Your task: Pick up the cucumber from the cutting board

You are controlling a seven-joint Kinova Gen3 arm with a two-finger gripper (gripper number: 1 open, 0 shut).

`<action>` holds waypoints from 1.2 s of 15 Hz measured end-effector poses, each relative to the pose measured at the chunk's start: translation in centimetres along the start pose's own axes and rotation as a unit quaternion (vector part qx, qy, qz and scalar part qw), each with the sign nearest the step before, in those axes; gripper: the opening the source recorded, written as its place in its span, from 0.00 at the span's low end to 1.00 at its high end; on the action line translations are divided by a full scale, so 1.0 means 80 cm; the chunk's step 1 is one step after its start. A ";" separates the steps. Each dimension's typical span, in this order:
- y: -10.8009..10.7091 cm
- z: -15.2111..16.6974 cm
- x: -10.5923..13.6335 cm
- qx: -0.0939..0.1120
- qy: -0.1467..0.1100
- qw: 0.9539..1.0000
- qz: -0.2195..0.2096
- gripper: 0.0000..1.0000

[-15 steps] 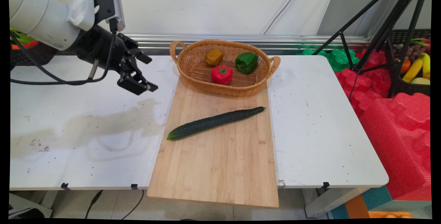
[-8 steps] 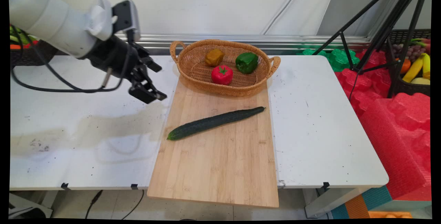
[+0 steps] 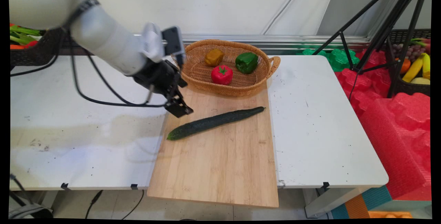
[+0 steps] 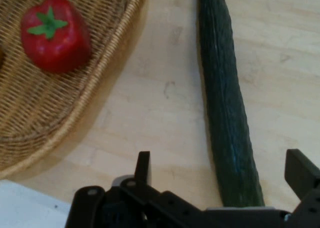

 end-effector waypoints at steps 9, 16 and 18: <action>0.012 0.117 0.031 -0.021 -0.039 0.999 0.003 1.00; 0.018 0.169 0.039 -0.040 -0.049 0.998 0.005 0.00; 0.019 0.176 0.039 -0.043 -0.049 0.998 0.005 0.00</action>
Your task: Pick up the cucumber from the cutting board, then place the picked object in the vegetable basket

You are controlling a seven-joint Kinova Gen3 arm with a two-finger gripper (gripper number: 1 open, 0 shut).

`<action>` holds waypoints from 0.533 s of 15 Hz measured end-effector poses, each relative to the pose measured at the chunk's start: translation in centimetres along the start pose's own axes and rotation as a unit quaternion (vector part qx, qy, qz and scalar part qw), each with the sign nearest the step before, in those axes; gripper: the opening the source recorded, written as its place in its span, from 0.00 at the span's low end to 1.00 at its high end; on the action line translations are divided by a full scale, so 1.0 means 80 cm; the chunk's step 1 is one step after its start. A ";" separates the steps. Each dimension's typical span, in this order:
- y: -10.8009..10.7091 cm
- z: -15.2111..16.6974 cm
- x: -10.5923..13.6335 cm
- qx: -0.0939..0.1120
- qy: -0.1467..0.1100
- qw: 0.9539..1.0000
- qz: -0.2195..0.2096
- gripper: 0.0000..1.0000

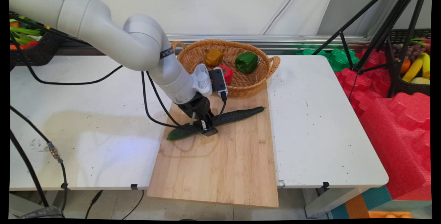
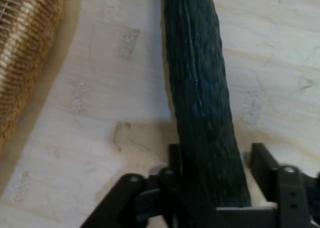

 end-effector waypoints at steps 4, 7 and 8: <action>-0.001 0.000 0.001 -0.001 0.006 1.000 0.002 0.00; -0.003 -0.021 0.004 0.001 0.019 1.000 0.005 0.00; -0.004 -0.030 0.005 0.003 0.023 1.000 0.005 0.00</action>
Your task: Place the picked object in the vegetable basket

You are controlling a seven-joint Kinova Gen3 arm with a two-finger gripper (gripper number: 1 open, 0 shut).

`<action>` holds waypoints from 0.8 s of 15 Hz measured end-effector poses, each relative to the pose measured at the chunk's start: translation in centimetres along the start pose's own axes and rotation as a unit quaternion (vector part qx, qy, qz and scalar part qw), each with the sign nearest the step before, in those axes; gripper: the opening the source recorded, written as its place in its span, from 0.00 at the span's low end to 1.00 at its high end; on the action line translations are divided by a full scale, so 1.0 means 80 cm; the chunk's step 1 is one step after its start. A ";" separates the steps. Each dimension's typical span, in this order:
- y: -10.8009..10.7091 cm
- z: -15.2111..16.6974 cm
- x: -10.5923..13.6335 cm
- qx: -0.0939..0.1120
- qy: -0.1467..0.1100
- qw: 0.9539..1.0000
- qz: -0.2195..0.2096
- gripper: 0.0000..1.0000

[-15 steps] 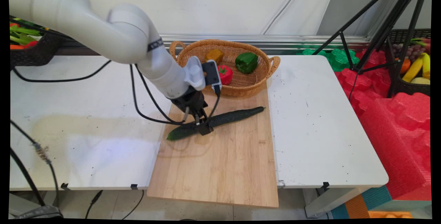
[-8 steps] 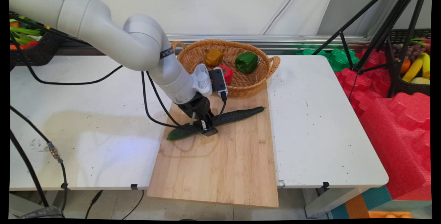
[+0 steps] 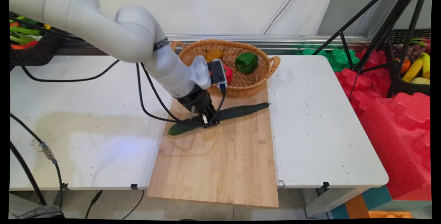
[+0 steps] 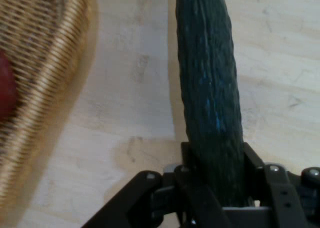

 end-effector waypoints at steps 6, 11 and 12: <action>-0.015 -0.063 0.027 0.033 0.047 0.998 -0.007 0.00; -0.050 -0.111 0.072 0.082 0.112 0.990 -0.030 0.00; -0.061 -0.117 0.085 0.095 0.126 0.987 -0.031 0.00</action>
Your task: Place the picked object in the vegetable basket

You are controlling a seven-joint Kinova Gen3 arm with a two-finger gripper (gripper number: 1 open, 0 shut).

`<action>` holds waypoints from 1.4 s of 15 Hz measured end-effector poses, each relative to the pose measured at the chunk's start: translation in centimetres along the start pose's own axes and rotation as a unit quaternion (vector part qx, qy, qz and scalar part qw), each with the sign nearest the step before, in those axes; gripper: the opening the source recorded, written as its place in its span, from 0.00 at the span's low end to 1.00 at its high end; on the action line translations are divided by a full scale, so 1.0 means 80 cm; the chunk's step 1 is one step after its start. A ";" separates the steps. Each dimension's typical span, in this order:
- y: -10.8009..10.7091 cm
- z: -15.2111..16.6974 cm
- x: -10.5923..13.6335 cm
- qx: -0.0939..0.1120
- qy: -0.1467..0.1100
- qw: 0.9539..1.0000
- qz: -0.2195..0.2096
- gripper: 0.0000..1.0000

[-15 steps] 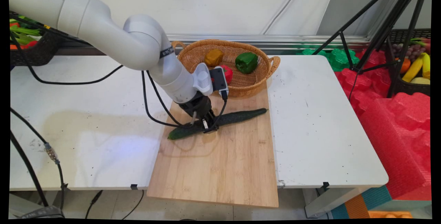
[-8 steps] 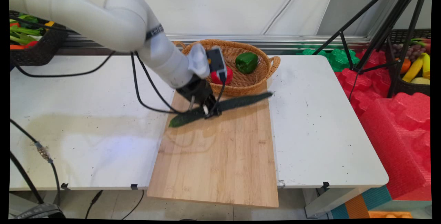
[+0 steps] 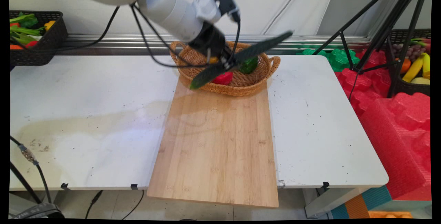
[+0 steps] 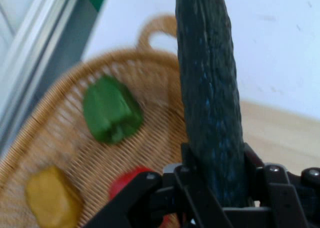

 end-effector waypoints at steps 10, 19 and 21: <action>-0.093 0.070 0.030 0.055 0.012 0.998 0.017 0.00; -0.155 0.153 -0.023 0.053 -0.033 0.998 -0.005 0.00; -0.158 0.164 -0.036 0.046 -0.039 0.998 -0.010 0.00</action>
